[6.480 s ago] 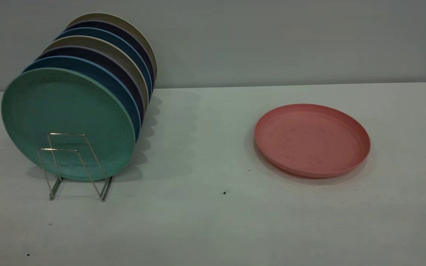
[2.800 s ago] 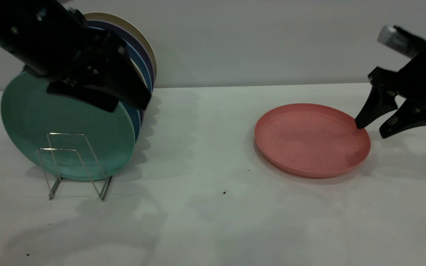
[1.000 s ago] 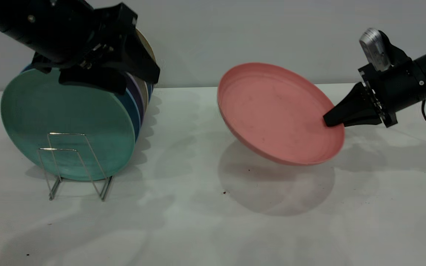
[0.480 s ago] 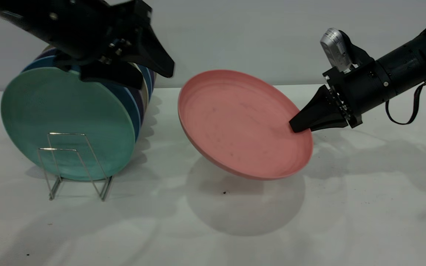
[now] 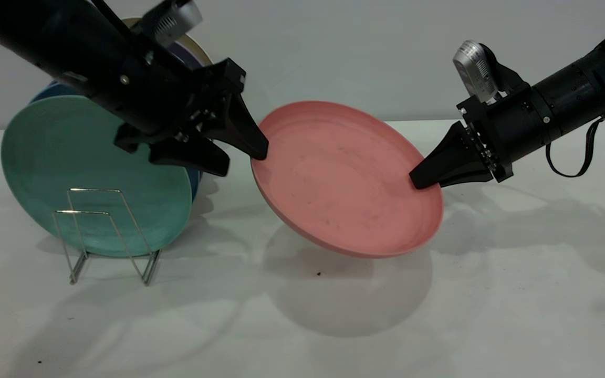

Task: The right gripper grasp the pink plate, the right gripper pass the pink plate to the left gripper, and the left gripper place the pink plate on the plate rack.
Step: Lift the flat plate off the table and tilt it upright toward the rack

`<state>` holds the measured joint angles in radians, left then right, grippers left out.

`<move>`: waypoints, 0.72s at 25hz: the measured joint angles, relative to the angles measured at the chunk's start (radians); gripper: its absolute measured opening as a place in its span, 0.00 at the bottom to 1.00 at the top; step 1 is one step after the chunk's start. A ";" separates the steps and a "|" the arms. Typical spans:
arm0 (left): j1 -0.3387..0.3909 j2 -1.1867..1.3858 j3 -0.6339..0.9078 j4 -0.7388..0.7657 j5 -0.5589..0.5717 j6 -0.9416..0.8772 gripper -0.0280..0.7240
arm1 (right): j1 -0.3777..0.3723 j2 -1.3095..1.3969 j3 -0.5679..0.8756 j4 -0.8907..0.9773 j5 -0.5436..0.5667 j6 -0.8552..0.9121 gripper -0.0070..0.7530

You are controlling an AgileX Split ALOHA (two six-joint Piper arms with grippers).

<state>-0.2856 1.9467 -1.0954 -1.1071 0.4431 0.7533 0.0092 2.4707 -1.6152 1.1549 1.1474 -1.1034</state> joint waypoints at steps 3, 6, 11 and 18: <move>0.000 0.024 0.000 -0.071 0.000 0.057 0.64 | 0.001 0.000 0.000 0.000 0.001 0.000 0.03; 0.000 0.033 0.000 -0.138 0.000 0.118 0.50 | 0.001 0.000 0.000 0.000 0.001 0.000 0.03; 0.000 0.034 0.000 -0.241 -0.006 0.225 0.22 | 0.001 0.000 0.000 -0.001 0.000 -0.003 0.03; 0.002 0.034 0.000 -0.262 -0.019 0.311 0.18 | 0.000 -0.001 -0.001 0.027 0.002 0.032 0.10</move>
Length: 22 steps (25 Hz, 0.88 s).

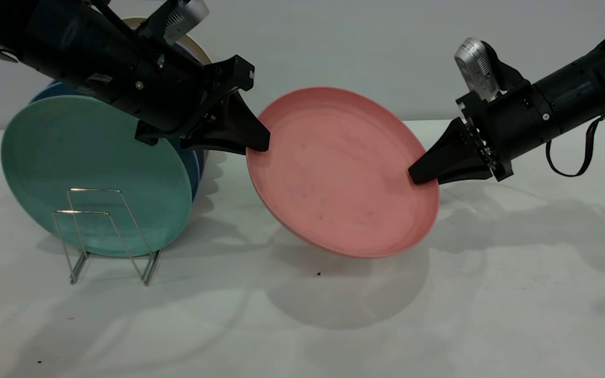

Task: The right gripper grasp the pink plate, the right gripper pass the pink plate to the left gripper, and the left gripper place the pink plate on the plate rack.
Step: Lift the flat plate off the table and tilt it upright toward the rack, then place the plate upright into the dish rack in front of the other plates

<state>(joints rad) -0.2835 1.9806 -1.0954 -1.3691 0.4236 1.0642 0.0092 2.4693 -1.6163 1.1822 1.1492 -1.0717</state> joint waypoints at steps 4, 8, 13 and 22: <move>0.000 0.000 0.000 -0.003 0.015 0.006 0.15 | 0.000 -0.041 0.000 0.025 0.017 0.015 0.31; 0.000 0.000 -0.001 -0.008 0.022 0.024 0.10 | -0.022 -0.133 0.000 0.035 0.029 0.015 0.60; 0.000 -0.021 -0.002 0.005 0.038 0.106 0.06 | -0.114 -0.293 0.000 0.040 0.029 0.015 0.79; -0.001 -0.257 -0.002 0.289 0.002 0.159 0.06 | -0.239 -0.569 0.000 -0.051 0.040 0.079 0.72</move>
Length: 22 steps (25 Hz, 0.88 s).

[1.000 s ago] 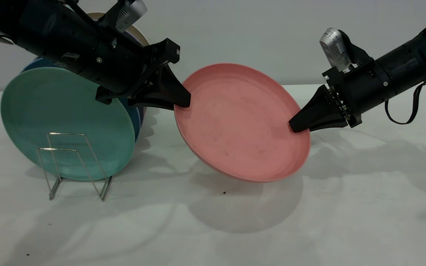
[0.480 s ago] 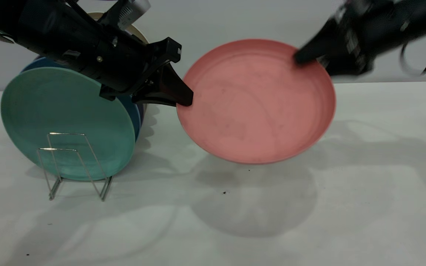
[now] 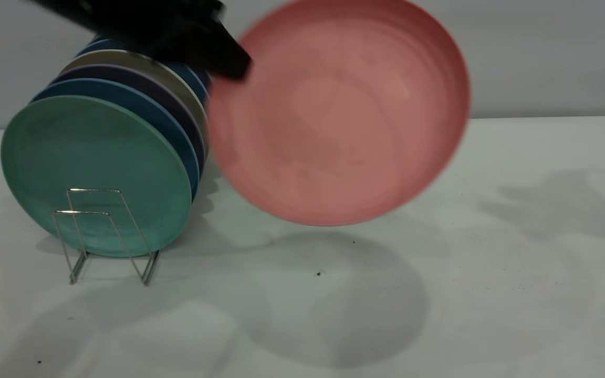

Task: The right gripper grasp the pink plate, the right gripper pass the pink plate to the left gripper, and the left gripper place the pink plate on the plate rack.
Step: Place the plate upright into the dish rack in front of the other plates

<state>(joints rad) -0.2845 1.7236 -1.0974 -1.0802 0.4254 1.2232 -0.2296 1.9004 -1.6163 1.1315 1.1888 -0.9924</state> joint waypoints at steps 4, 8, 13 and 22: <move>0.008 -0.177 0.000 0.312 -0.027 -0.047 0.05 | -0.012 -0.121 0.000 -0.139 0.014 0.072 0.72; 0.081 -0.329 0.000 0.591 -0.022 -0.103 0.05 | -0.012 -0.244 0.031 -0.234 0.023 0.109 0.68; 0.194 -0.425 0.002 0.793 0.029 -0.118 0.05 | -0.012 -0.471 0.175 -0.243 0.031 0.122 0.62; 0.241 -0.371 0.003 0.911 -0.014 0.146 0.05 | -0.012 -0.915 0.562 -0.244 0.041 0.143 0.62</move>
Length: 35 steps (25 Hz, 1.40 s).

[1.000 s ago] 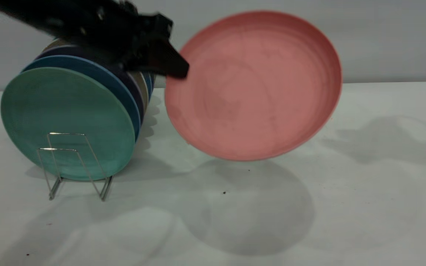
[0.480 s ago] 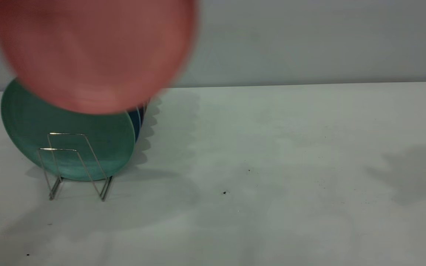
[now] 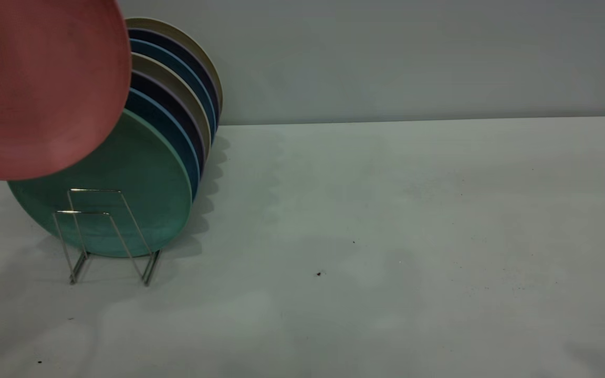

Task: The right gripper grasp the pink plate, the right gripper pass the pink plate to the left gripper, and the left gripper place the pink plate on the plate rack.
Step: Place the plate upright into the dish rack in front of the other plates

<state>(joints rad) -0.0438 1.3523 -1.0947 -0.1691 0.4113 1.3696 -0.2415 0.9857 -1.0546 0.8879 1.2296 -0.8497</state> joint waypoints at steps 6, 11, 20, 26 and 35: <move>-0.002 0.104 0.000 -0.035 -0.128 0.307 0.05 | 0.000 -0.244 0.206 -0.003 0.005 0.037 0.61; -0.027 0.130 0.001 -0.139 -0.129 0.536 0.05 | 0.000 -0.415 0.320 -0.023 0.009 0.090 0.61; -0.040 0.130 0.011 -0.279 -0.094 0.732 0.05 | -0.001 -0.504 0.404 -0.055 -0.007 0.143 0.61; -0.046 0.129 0.050 -0.295 -0.121 0.732 0.05 | -0.001 -0.525 0.420 -0.070 -0.012 0.143 0.61; -0.063 0.129 0.143 -0.303 -0.253 0.732 0.05 | -0.001 -0.526 0.423 -0.078 -0.019 0.142 0.61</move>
<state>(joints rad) -0.1070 1.4815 -0.9521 -0.4726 0.1588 2.1012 -0.2424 0.4597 -0.6319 0.8096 1.2105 -0.7081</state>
